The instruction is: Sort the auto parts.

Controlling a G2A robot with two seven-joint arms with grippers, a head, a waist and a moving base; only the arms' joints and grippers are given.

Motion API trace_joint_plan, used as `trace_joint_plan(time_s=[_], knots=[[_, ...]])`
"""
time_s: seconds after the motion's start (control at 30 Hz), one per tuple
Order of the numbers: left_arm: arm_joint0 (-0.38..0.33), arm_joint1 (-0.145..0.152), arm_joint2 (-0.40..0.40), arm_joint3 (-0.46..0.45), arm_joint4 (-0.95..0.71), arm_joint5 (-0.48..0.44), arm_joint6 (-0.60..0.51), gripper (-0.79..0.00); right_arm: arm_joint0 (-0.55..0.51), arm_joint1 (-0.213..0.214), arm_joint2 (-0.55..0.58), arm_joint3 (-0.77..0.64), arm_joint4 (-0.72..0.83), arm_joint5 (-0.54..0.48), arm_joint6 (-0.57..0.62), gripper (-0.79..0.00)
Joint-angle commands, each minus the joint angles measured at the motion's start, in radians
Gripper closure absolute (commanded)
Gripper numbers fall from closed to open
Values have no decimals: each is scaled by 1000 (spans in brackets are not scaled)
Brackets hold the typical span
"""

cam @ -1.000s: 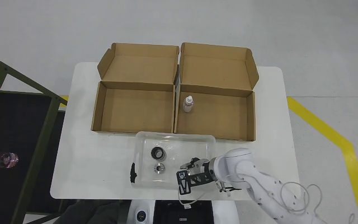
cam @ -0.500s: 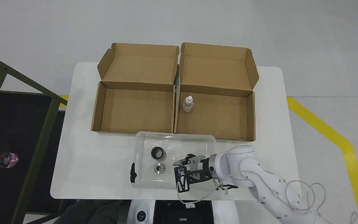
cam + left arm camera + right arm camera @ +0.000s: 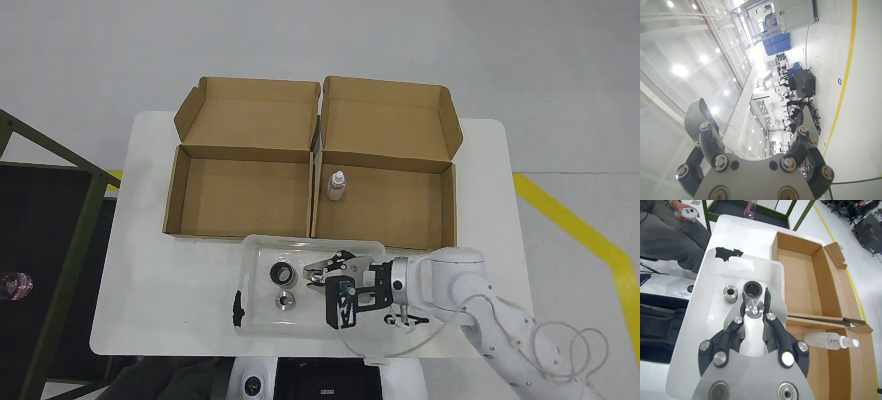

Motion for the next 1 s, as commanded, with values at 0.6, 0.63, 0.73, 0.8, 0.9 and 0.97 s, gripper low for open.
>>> trace_joint_plan(time_s=[0.6,0.63,0.73,0.8,0.9,0.97], knots=[[0,0,0,0,0,0,0,-785,23,13,157,82,2,97,-106,0],[0,0,0,0,0,0,0,-785,34,13,159,100,4,93,-105,0],[0,0,0,0,0,0,0,-785,71,11,162,161,9,92,-101,0],[0,0,0,0,0,0,0,-785,94,9,158,197,14,94,-97,0],[0,0,0,0,0,0,0,-785,131,4,141,263,32,85,-79,0],[0,0,0,0,0,0,0,-785,158,-1,128,300,46,85,-65,0]])
